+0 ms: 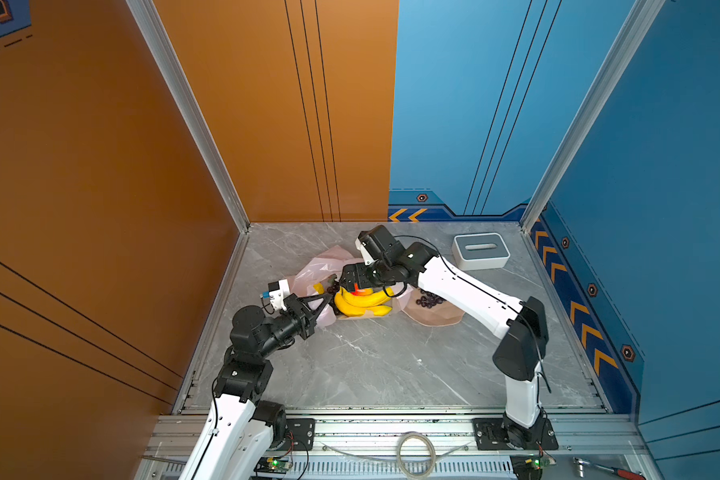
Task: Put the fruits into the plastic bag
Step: 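Withdraw the right gripper from the bag toward the plate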
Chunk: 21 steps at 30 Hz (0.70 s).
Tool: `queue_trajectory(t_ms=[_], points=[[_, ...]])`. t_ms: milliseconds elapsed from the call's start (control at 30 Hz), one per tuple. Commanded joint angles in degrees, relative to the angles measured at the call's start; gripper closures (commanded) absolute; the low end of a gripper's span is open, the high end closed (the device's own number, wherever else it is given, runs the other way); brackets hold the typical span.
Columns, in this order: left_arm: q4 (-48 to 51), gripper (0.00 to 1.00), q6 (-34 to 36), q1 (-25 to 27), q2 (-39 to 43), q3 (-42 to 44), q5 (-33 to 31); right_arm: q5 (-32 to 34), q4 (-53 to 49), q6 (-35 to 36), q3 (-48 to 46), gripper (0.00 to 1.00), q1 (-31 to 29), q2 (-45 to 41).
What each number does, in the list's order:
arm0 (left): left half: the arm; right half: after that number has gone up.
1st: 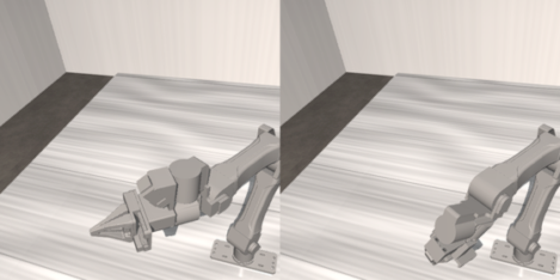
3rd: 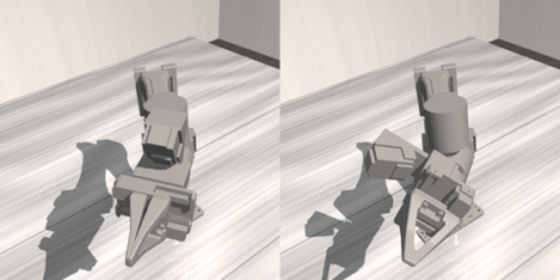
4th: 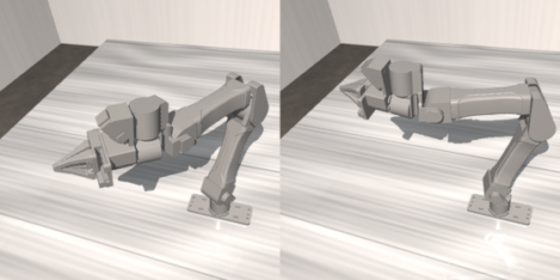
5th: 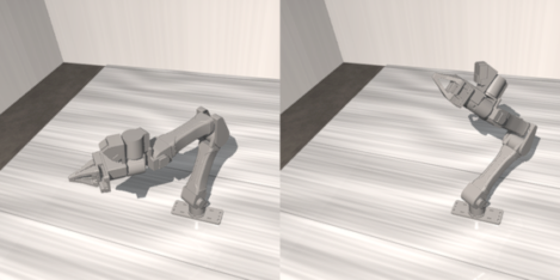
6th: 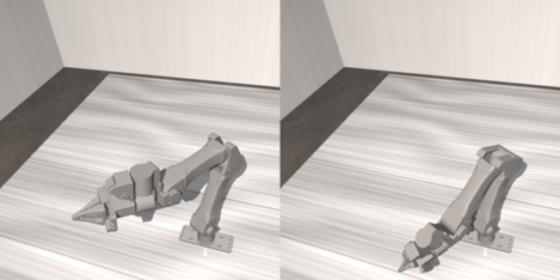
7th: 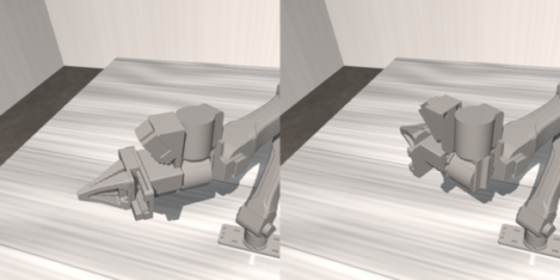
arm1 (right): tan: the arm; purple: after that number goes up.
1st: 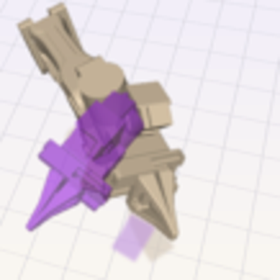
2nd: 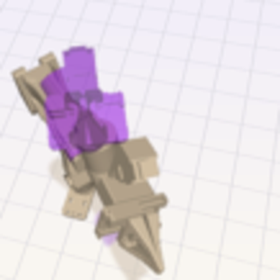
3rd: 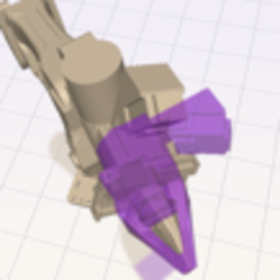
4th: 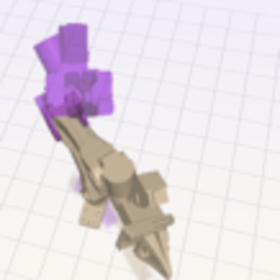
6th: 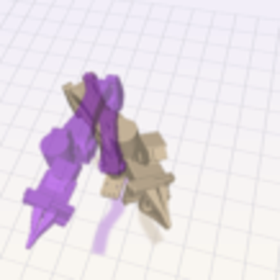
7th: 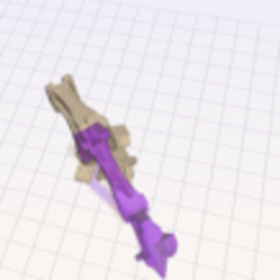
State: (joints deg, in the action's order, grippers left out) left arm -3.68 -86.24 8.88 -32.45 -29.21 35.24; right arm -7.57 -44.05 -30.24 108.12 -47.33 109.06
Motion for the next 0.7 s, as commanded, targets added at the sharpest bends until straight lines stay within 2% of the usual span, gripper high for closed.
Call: queue_trajectory(t_ms=[0, 367, 533, 667], points=[[1.3, 1.0, 2.1, -0.5, 1.2, 0.7, 0.8, 2.7, -5.1, 2.5, -3.6, 0.0, 0.7, -7.1], [3.1, 1.0, 3.0, -0.5, 2.0, 0.9, 0.4, 6.1, -8.8, 4.3, -21.0, 0.0, 6.7, -27.3], [4.6, 1.0, 5.1, -0.5, 1.9, 0.5, 0.0, 7.1, -9.5, 5.1, -26.4, 0.0, 15.1, -33.4], [5.1, 1.0, 5.0, -0.6, 2.7, 1.3, -0.3, 5.2, -9.4, 6.1, -27.0, 0.0, 21.1, -33.5]])
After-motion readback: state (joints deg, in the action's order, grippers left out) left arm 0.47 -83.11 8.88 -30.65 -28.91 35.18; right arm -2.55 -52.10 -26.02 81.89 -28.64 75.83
